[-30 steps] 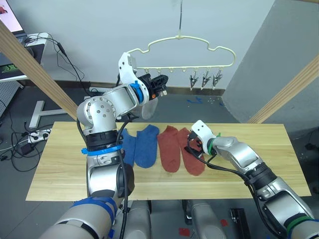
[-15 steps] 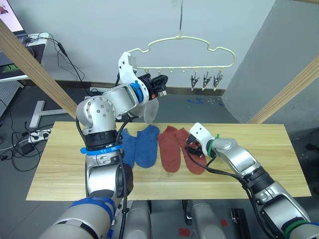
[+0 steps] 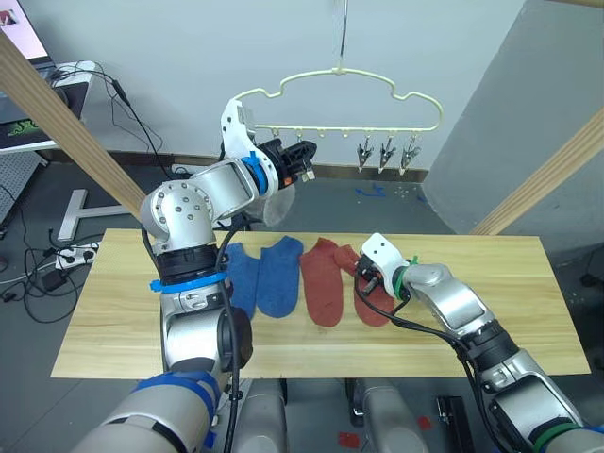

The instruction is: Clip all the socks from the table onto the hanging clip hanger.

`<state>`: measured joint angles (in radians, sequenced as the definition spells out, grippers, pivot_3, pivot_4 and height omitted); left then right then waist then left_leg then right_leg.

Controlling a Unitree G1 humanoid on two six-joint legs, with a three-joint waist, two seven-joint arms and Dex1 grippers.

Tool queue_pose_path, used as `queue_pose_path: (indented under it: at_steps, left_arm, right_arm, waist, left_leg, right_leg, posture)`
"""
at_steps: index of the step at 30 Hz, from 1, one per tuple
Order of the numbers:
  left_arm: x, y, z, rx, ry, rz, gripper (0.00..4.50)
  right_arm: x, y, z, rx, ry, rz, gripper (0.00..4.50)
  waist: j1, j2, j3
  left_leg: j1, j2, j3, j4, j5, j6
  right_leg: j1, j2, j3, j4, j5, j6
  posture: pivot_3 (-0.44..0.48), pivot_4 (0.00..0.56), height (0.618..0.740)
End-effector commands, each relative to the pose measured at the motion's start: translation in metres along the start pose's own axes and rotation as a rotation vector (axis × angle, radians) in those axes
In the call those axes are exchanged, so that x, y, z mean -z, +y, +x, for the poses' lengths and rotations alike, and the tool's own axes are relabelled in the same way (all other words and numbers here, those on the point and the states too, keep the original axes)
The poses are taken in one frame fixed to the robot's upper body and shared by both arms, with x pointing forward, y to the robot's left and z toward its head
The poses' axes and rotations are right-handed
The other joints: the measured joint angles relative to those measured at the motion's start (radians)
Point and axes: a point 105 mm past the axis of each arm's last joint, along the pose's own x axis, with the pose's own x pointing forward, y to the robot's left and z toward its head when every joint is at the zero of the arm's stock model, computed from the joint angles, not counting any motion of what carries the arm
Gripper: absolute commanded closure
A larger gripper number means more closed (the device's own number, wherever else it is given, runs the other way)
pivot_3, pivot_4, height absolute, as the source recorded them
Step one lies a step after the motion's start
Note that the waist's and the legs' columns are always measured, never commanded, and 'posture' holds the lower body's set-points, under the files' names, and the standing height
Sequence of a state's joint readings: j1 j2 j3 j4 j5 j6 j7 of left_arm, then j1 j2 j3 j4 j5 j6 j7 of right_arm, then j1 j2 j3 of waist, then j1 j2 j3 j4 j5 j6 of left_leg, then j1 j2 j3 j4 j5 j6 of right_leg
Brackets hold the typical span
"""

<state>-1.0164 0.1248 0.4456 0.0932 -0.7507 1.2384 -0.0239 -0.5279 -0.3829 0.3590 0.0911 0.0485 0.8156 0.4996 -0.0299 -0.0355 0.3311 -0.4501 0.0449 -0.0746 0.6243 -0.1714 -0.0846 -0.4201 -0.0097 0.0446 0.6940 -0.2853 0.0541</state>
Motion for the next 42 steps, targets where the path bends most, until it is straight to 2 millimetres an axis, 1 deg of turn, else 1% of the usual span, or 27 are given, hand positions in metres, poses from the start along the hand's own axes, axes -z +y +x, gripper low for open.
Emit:
queue_pose_path:
  at_steps: [1, 6, 13, 16, 25, 33, 42]
  left_arm:
    - [-0.007, -0.007, -0.001, 0.033, -0.007, -0.027, 4.24]
    - [-0.008, -0.007, 0.0, 0.046, 0.004, -0.068, 4.24]
    - [-0.007, -0.007, 0.002, 0.051, 0.009, -0.091, 4.24]
    - [-0.007, -0.006, 0.003, 0.054, 0.011, -0.102, 4.24]
    - [-0.007, -0.004, 0.003, 0.05, 0.013, -0.102, 4.24]
    - [-0.005, -0.004, 0.003, 0.049, 0.006, -0.097, 4.24]
    - [-0.004, -0.004, 0.005, 0.051, 0.002, -0.095, 4.24]
  right_arm:
    - [-0.02, -0.004, -0.017, 0.019, -0.068, 0.038, 4.48]
    - [-0.058, -0.008, -0.046, 0.033, -0.192, 0.104, 4.48]
    - [-0.085, -0.005, -0.065, 0.025, -0.266, 0.13, 4.48]
    - [-0.094, -0.004, -0.071, 0.023, -0.294, 0.136, 4.48]
    - [-0.122, -0.002, -0.085, 0.019, -0.371, 0.136, 4.48]
    - [-0.14, 0.003, -0.092, -0.009, -0.417, 0.125, 4.48]
    - [-0.149, 0.011, -0.098, -0.039, -0.441, 0.117, 4.48]
  waist:
    - [0.0, 0.0, 0.001]
    - [-0.003, 0.001, 0.002]
    - [-0.002, 0.001, 0.002]
    - [-0.003, 0.001, 0.002]
    - [-0.003, 0.001, 0.002]
    - [-0.003, 0.001, 0.002]
    - [-0.003, 0.001, 0.002]
  left_leg:
    - [0.0, 0.0, 0.0, 0.0, 0.0, 0.0]
    - [-0.001, 0.0, 0.0, -0.002, 0.0, 0.0]
    - [0.0, 0.0, 0.0, -0.007, 0.0, 0.0]
    - [0.0, 0.0, 0.001, -0.011, 0.0, 0.0]
    - [0.0, 0.0, 0.001, -0.015, 0.0, -0.001]
    - [0.0, 0.0, 0.001, -0.015, 0.0, -0.001]
    - [0.0, 0.0, 0.001, -0.015, 0.0, -0.001]
  right_leg:
    - [0.0, 0.0, 0.0, 0.0, 0.0, 0.0]
    - [-0.001, 0.0, 0.0, -0.001, 0.0, -0.001]
    - [-0.001, 0.0, -0.001, -0.006, 0.001, -0.002]
    - [-0.001, -0.001, -0.001, -0.01, 0.002, -0.003]
    - [-0.002, -0.001, -0.002, -0.012, 0.002, -0.004]
    - [-0.001, -0.001, -0.002, -0.012, 0.002, -0.004]
    - [-0.001, -0.001, -0.002, -0.012, 0.002, -0.004]
  posture:
    - [0.011, 0.358, 0.74]
    - [-0.003, 0.354, 0.74]
    - [-0.019, 0.349, 0.74]
    - [-0.024, 0.348, 0.74]
    - [-0.026, 0.349, 0.74]
    - [-0.028, 0.343, 0.74]
    - [-0.03, 0.34, 0.74]
